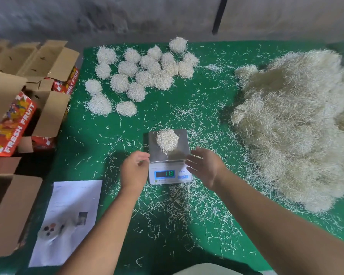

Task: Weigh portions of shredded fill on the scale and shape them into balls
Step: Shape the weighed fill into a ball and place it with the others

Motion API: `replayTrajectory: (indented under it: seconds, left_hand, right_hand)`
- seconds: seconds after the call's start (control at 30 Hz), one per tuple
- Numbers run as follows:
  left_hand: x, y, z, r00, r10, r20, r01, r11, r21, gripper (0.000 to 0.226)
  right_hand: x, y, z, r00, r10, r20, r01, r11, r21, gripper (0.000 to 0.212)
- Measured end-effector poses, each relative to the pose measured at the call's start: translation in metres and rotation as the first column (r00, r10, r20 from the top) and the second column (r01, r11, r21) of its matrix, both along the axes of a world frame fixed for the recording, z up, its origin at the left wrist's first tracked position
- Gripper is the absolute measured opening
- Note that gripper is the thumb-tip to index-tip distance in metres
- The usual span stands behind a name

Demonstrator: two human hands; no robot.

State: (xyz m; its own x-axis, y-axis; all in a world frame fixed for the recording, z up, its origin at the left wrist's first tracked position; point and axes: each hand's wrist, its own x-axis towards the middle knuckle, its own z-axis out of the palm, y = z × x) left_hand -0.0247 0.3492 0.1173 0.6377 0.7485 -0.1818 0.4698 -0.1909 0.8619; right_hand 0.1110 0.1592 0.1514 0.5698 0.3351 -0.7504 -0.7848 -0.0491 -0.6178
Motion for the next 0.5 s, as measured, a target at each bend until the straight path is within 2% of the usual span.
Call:
replayTrajectory:
  seconds: [0.5]
  left_hand:
    - [0.004, -0.008, 0.002, 1.000, -0.025, 0.000, 0.025, 1.000, 0.008, 0.024]
  right_hand:
    - [-0.005, -0.010, 0.012, 1.000, -0.024, 0.003, 0.024, 1.000, -0.014, 0.026]
